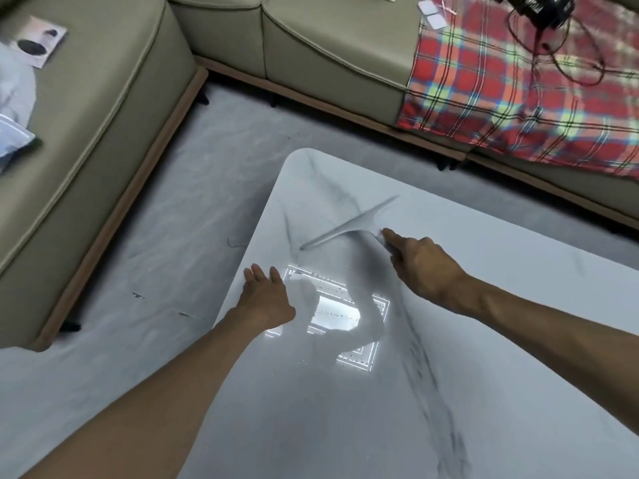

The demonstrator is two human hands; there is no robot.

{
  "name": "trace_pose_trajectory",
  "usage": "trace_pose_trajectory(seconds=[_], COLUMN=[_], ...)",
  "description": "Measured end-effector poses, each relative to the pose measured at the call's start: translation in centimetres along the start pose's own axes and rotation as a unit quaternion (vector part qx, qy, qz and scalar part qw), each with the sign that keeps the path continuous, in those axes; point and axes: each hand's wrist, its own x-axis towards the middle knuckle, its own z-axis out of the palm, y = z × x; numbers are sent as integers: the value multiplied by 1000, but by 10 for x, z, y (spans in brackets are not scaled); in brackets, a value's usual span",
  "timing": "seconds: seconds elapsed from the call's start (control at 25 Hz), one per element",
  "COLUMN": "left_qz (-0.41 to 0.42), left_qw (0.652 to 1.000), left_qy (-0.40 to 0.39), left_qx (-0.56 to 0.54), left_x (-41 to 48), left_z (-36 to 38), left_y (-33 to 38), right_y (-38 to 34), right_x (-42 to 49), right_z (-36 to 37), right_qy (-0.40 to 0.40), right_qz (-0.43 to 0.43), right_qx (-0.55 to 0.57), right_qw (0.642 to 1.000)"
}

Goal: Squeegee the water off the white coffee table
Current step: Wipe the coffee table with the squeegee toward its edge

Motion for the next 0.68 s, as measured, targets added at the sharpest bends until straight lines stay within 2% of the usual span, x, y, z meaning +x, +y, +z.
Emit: trace_pose_trajectory(seconds=[0.08,0.16,0.28,0.4,0.56,0.68], left_qz=[-4,-7,-8,-9,-9,-5], left_qw=[1000,1000,1000,999,999,999], left_qy=[-4,-5,-11,-9,-1,1], left_qx=[2,7,18,39,51,38], left_x=[-2,-3,-4,-1,1,1], left_z=[-1,-2,-2,0,2,2], left_y=[2,3,4,5,4,4], right_y=[8,11,12,18,18,19], right_x=[-11,3,48,68,21,-29], right_z=[-11,-26,-46,-39,1,24], right_qy=[-14,36,78,39,42,-5], right_qz=[0,6,104,178,134,94], right_qx=[-1,11,82,101,72,51], right_qw=[1000,999,988,978,987,994])
